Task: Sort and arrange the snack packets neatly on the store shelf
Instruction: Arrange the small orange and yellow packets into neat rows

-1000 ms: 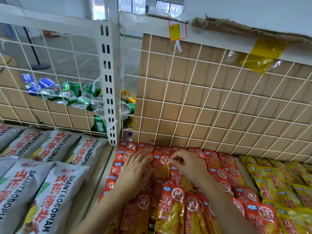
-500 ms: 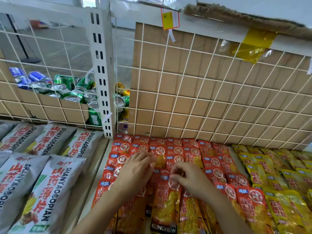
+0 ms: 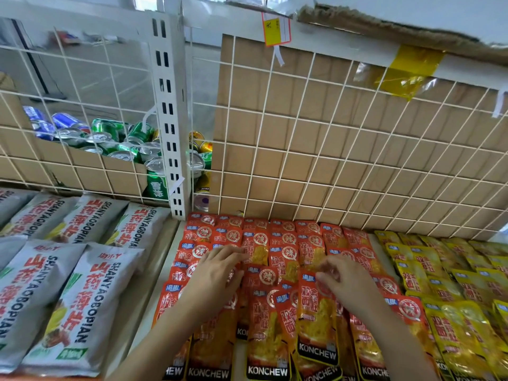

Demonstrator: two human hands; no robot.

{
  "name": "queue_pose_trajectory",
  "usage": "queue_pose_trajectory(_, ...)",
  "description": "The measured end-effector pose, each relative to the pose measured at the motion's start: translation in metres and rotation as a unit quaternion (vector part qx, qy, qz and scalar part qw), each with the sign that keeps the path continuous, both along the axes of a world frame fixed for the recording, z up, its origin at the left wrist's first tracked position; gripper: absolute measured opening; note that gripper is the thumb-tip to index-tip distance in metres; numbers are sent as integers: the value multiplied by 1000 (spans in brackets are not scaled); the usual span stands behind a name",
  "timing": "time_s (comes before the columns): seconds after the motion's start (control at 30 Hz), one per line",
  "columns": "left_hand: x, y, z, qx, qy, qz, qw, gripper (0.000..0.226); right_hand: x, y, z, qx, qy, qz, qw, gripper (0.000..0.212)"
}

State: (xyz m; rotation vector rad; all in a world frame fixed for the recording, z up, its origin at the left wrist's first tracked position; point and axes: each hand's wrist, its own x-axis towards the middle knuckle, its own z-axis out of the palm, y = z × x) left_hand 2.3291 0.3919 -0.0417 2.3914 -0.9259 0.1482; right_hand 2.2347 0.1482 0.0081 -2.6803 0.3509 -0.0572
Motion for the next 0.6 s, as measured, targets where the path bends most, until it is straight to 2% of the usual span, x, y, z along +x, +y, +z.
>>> queue_pose_trajectory(0.07,0,1,0,6,2,1,1000,33,1,6,0,-22,-36,5,999,13)
queue_pose_trajectory(0.17,3,-2,4,28,14,7,999,36,4,27,7,-27,-76,42,996,16)
queue_pose_trajectory(0.33,24,-17,17,144,14,-40,989,35,8,62,6,-53,26,141,988,41)
queue_pose_trajectory(0.47,35,-29,26,214,0,-88,973,29,8,73,4,-127,102,153,975,54)
queue_pose_trajectory(0.6,40,-36,30,243,-10,-107,964,29,10,73,1,-141,107,146,973,39)
